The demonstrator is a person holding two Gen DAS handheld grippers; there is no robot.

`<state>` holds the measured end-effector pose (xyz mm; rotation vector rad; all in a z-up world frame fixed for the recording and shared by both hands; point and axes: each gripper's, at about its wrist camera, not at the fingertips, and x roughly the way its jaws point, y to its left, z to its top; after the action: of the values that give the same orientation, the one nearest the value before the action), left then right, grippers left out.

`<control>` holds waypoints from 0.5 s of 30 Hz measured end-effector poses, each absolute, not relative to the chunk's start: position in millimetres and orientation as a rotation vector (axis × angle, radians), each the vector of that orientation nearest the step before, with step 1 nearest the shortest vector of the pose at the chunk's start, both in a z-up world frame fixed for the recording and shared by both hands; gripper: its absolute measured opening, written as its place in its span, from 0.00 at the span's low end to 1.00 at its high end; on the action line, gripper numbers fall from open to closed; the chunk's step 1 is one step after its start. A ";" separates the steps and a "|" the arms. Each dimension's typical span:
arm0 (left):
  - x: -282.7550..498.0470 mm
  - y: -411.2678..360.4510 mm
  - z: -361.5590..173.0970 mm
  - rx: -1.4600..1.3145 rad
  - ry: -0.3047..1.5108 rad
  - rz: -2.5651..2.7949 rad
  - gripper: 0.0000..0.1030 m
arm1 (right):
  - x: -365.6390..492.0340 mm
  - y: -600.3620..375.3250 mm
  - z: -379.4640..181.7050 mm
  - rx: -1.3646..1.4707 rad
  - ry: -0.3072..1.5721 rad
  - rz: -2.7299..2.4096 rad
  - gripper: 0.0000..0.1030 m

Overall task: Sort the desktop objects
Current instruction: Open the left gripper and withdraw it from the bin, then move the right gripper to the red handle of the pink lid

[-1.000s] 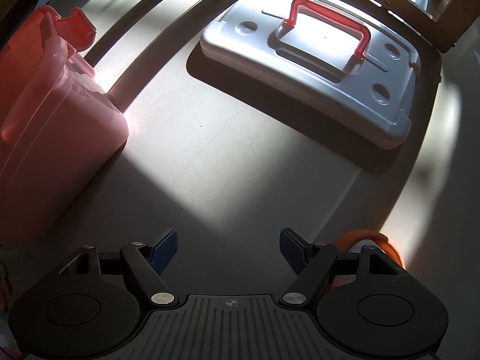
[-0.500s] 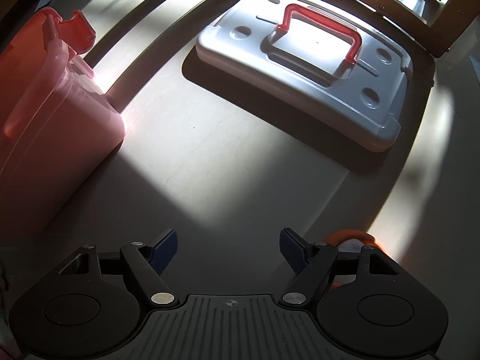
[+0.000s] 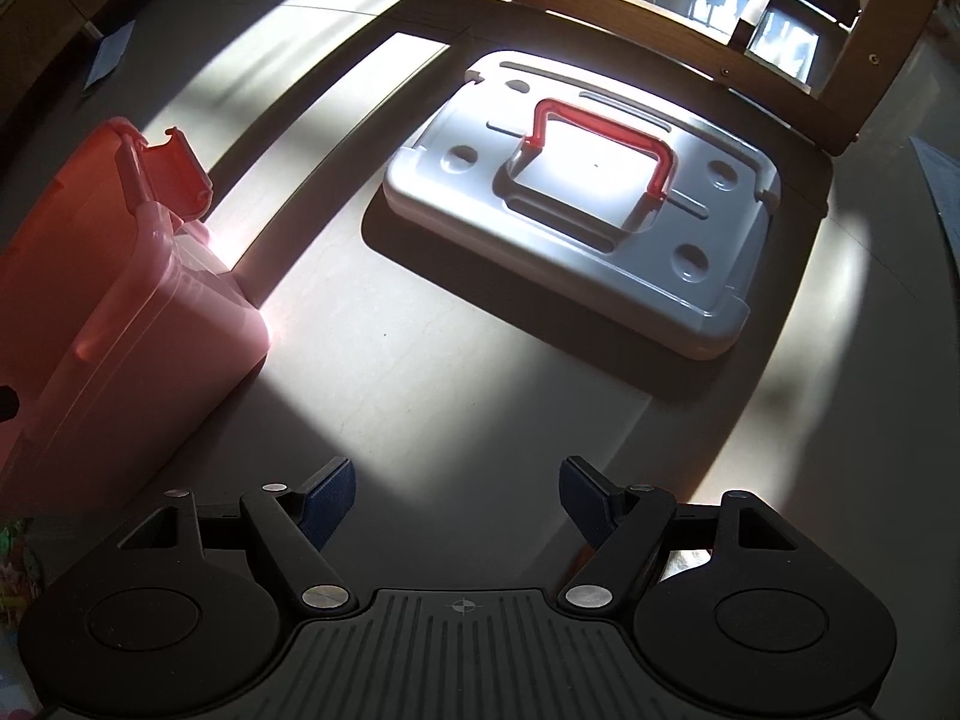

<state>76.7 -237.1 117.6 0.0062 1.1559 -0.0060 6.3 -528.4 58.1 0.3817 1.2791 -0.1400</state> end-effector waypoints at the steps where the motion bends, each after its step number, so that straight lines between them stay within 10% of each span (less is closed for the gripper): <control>1: 73.2 -240.0 123.5 0.017 1.143 -0.013 0.68 | 7.5 -530.8 63.2 0.385 1.269 -0.130 0.70; 15: 43.5 -283.6 125.0 0.096 1.165 -0.142 0.78 | 67.8 -582.7 131.7 0.127 1.189 0.058 0.70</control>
<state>43.5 -283.6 125.0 0.0960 1.1652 -0.1418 67.8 -582.7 131.7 0.1266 1.1886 0.0580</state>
